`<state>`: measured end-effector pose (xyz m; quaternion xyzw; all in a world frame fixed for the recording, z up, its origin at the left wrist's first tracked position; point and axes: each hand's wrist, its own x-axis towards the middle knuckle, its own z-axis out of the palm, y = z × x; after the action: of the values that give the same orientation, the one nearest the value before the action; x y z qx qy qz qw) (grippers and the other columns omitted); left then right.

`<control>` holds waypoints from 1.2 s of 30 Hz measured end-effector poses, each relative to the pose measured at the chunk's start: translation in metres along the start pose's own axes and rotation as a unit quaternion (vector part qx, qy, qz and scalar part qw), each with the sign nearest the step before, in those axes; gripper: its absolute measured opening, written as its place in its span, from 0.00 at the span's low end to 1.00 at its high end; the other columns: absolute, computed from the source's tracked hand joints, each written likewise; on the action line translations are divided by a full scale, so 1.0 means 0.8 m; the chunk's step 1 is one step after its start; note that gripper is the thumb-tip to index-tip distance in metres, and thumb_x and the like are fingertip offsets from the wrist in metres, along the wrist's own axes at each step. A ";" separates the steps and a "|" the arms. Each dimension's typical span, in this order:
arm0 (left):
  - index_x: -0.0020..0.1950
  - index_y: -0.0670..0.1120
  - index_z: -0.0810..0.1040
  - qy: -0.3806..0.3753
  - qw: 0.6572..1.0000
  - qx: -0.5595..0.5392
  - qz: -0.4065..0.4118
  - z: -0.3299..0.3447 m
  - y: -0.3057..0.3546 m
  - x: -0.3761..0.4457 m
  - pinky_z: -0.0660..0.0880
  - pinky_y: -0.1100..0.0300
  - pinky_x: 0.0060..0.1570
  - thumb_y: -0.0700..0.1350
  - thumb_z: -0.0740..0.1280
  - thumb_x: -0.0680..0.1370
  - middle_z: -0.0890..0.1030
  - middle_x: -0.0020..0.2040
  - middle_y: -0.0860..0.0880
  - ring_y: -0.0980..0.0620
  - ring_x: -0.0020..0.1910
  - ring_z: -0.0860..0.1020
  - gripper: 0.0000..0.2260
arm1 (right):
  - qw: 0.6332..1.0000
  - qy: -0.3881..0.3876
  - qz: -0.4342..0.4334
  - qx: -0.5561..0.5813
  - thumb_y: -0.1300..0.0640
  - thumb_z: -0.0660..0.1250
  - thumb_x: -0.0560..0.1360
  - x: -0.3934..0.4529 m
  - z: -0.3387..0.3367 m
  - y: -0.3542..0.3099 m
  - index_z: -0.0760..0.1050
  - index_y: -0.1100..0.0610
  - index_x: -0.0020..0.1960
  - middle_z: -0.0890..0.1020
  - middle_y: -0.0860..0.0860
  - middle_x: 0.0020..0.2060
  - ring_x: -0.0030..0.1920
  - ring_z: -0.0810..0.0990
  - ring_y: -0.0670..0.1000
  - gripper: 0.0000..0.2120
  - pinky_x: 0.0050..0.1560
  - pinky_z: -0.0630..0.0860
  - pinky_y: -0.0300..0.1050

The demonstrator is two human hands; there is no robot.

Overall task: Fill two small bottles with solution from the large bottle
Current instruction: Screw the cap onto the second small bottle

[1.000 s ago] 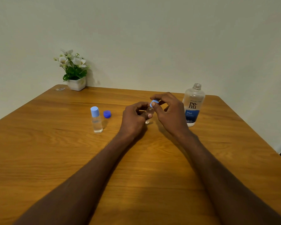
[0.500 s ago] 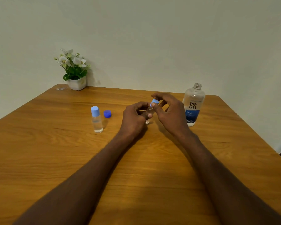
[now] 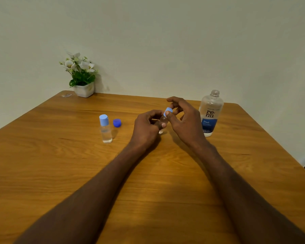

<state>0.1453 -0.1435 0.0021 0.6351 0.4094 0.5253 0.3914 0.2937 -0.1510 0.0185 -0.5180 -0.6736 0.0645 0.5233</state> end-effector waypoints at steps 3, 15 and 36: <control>0.66 0.48 0.83 0.000 1.000 0.003 -0.002 0.000 0.000 0.000 0.82 0.54 0.56 0.33 0.71 0.78 0.86 0.58 0.52 0.53 0.57 0.83 0.18 | 1.000 0.007 0.011 -0.005 0.52 0.72 0.79 0.001 0.000 -0.001 0.76 0.49 0.69 0.81 0.44 0.51 0.50 0.79 0.45 0.19 0.44 0.74 0.38; 0.66 0.47 0.83 0.002 1.000 0.015 0.004 -0.001 -0.002 0.002 0.83 0.53 0.57 0.34 0.72 0.78 0.86 0.58 0.52 0.54 0.57 0.83 0.18 | 1.000 0.010 0.006 0.000 0.52 0.73 0.79 0.001 -0.001 -0.001 0.74 0.49 0.71 0.81 0.45 0.54 0.52 0.78 0.45 0.22 0.47 0.77 0.40; 0.66 0.46 0.83 0.001 1.000 0.024 0.009 -0.001 -0.003 0.003 0.81 0.62 0.52 0.35 0.72 0.78 0.86 0.58 0.52 0.55 0.57 0.83 0.17 | 1.000 -0.006 0.002 -0.006 0.52 0.73 0.78 -0.001 0.001 0.001 0.71 0.47 0.74 0.79 0.44 0.55 0.51 0.76 0.45 0.26 0.47 0.72 0.37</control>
<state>0.1449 -0.1402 0.0013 0.6473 0.4171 0.5194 0.3705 0.2934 -0.1506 0.0168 -0.5223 -0.6757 0.0648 0.5163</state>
